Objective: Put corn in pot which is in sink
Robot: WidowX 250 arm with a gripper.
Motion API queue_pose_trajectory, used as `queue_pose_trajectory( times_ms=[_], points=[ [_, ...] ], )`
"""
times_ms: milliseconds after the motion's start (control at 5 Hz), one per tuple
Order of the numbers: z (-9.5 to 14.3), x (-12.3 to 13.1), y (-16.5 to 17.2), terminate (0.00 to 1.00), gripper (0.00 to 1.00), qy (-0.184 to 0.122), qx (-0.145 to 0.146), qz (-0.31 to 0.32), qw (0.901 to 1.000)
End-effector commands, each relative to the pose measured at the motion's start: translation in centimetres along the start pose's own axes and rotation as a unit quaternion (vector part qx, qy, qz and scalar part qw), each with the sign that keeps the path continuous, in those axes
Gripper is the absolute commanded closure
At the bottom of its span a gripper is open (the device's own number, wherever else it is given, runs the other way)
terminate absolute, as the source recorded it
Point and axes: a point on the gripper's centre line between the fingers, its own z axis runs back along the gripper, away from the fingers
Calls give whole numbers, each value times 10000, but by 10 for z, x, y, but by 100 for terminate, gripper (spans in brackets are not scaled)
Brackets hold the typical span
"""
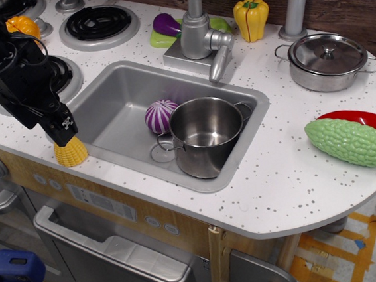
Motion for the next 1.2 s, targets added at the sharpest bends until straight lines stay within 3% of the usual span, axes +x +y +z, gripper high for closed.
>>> queue_pose_trajectory(
  times_ms=[0,800,1000],
  points=[
    [0,0,0,0,0,0,0,0,10000],
    [-38,8,11,0,0,-332,-160,-84,9993],
    [-40,9,9,0,100,-350,-122,-2,9993]
  ],
)
